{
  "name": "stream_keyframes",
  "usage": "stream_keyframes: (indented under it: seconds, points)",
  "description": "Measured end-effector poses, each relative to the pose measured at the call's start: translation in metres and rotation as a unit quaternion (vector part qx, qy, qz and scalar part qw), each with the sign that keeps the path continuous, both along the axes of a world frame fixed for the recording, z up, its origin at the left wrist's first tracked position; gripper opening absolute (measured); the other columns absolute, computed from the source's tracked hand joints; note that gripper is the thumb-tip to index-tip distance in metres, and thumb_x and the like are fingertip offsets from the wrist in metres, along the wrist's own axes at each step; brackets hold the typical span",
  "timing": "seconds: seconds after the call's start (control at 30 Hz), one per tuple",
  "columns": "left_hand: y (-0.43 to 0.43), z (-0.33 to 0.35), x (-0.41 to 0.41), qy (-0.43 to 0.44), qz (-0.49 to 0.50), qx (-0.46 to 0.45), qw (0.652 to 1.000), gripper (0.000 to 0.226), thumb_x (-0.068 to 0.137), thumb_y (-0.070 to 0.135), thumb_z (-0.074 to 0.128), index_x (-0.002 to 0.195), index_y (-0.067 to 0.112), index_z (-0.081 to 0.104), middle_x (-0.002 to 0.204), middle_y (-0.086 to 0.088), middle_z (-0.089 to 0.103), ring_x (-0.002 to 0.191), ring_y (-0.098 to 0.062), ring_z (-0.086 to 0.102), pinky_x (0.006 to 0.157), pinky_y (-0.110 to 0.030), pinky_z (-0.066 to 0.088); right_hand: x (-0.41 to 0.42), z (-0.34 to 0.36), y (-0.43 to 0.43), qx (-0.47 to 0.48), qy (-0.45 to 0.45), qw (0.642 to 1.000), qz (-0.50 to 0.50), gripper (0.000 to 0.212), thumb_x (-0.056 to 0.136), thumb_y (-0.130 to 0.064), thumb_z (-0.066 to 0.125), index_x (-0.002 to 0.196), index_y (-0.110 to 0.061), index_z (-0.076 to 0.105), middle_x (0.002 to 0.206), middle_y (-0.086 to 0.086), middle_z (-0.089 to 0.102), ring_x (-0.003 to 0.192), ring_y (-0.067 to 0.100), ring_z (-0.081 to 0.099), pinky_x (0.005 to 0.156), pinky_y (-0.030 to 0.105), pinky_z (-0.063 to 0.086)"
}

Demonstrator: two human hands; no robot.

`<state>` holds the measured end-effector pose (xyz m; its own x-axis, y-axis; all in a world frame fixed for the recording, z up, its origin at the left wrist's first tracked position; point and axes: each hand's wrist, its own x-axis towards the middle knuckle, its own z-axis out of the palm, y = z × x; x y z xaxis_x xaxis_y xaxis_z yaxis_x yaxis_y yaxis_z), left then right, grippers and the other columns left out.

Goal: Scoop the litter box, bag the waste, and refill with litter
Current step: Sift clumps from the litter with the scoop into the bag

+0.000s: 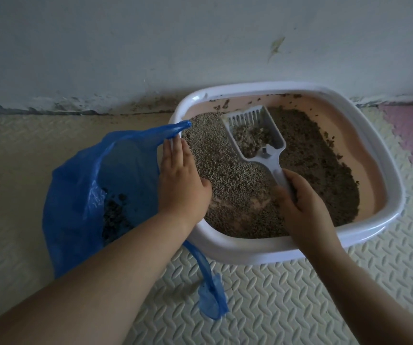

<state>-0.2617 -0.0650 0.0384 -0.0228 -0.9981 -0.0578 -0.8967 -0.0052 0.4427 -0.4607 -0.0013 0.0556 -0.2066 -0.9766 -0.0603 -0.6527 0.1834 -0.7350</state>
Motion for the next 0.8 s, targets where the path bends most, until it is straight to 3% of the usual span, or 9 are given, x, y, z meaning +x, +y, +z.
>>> stream_keyframes:
  seconds: [0.23,0.37,0.47,0.6,0.7,0.8]
  points:
    - [0.002,0.002,0.008,0.012,-0.034,0.005,0.999,0.077,0.097,0.033,0.043,0.151,0.008,-0.006,0.159,-0.005,-0.017,0.145,-0.019,-0.016,0.12,-0.036,0.001,0.004,0.015,0.008,0.002,0.012,1.0,0.022,0.032,0.096,-0.036,0.05,0.126,-0.026,0.055,0.075,-0.01,0.062,0.059,0.004,0.054,0.052,0.022,0.04]
    - [0.019,0.016,0.033,0.008,-0.109,-0.026,0.994,0.07,0.099,0.037,0.039,0.152,0.013,0.001,0.16,-0.001,-0.013,0.146,-0.014,-0.012,0.113,-0.025,-0.004,0.014,0.032,0.015,-0.003,-0.001,0.998,0.062,0.033,0.094,-0.037,0.05,0.125,-0.028,0.056,0.076,-0.007,0.063,0.062,0.009,0.057,0.058,0.033,0.047]
    - [0.036,0.029,0.075,-0.045,-0.153,-0.057,0.986,0.064,0.097,0.031,0.046,0.152,0.014,0.015,0.16,0.001,-0.007,0.144,-0.009,-0.01,0.111,-0.025,0.0,0.027,0.044,0.021,-0.003,-0.023,0.995,0.096,0.027,0.093,-0.033,0.052,0.12,-0.033,0.056,0.081,-0.008,0.064,0.069,0.009,0.059,0.062,0.03,0.047]
    - [0.05,0.047,0.137,-0.165,-0.149,-0.118,0.968,0.055,0.086,0.018,0.062,0.138,0.012,0.046,0.159,-0.007,0.012,0.147,-0.023,0.007,0.112,-0.04,0.012,0.048,0.054,0.028,0.006,-0.02,0.99,0.137,0.026,0.092,-0.026,0.054,0.113,-0.041,0.053,0.079,-0.01,0.062,0.071,0.003,0.058,0.059,0.022,0.045]
    - [0.056,0.059,0.168,-0.215,-0.129,-0.109,0.962,0.052,0.081,0.016,0.065,0.132,0.011,0.053,0.158,-0.011,0.016,0.146,-0.029,0.013,0.114,-0.046,0.017,0.064,0.06,0.032,0.016,-0.023,0.984,0.173,0.031,0.089,-0.026,0.056,0.1,-0.055,0.051,0.082,-0.013,0.065,0.077,0.002,0.06,0.067,0.028,0.048]
    - [0.062,0.063,0.183,-0.211,-0.081,-0.065,0.972,0.054,0.085,0.02,0.063,0.136,0.011,0.049,0.156,-0.011,0.021,0.141,-0.031,0.025,0.111,-0.044,0.026,0.079,0.062,0.035,0.021,-0.031,0.975,0.217,0.034,0.088,-0.023,0.06,0.096,-0.056,0.056,0.085,-0.018,0.066,0.075,0.005,0.062,0.066,0.027,0.046]
